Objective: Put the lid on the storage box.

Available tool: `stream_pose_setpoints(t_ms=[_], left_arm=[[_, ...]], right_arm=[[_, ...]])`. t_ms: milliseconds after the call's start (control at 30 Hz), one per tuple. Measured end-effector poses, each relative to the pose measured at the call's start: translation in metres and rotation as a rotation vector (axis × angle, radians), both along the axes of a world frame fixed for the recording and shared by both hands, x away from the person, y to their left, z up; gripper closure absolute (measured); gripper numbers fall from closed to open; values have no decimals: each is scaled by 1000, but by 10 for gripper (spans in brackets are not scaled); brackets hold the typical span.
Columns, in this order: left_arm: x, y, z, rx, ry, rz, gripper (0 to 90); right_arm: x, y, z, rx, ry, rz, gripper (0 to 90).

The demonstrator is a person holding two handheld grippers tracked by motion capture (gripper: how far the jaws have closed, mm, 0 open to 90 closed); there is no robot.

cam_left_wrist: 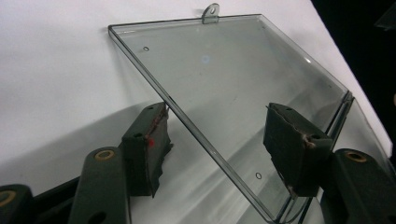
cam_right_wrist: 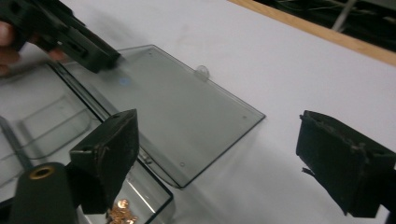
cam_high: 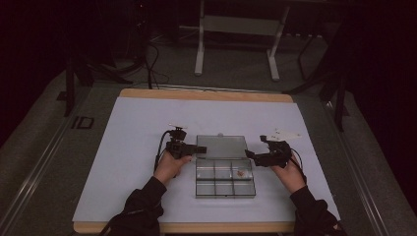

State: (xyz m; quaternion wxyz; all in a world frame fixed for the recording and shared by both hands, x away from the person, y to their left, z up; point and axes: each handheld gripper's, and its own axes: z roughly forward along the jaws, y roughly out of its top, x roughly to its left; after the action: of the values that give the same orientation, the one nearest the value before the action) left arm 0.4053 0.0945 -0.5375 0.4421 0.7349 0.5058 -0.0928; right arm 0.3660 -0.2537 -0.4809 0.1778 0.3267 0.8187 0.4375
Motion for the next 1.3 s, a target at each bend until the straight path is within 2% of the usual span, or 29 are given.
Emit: stream_pose_setpoints(t_ms=[100,133,333,400,500,733,833,900,933,967,1033,1100,1300], left_arm=[[0,0,0,-12,5,3,433],[-1,0,0,-10,-5,2,436],[-8,-3,9,25,-99,9,489],[-9,-3,10,29,-110,13,513],[-11,-2,14,42,-151,7,534],[-15,1,15,31,-193,4,581],[-17,2,18,43,-219,2,605],[-18,3,19,43,-224,3,621],[-19,3,19,45,-236,2,628],[-19,3,20,43,-236,3,632],[-20,4,20,39,-240,5,642],[-21,4,20,40,-241,5,647],[-24,4,22,36,-268,0,666]], right_arm=[[2,-1,-2,17,14,-13,121],[3,0,-3,15,17,-20,121],[8,4,-8,26,52,-20,131],[8,6,-9,22,51,-23,137],[12,9,-10,19,70,-15,149],[20,7,-13,53,107,-27,245],[24,7,-15,51,121,-38,317],[24,7,-15,45,123,-40,332],[26,7,-18,44,141,-40,385],[27,7,-18,46,145,-45,392],[29,7,-20,51,165,-39,459],[29,8,-21,49,174,-24,490],[28,9,-18,61,185,-13,543]])
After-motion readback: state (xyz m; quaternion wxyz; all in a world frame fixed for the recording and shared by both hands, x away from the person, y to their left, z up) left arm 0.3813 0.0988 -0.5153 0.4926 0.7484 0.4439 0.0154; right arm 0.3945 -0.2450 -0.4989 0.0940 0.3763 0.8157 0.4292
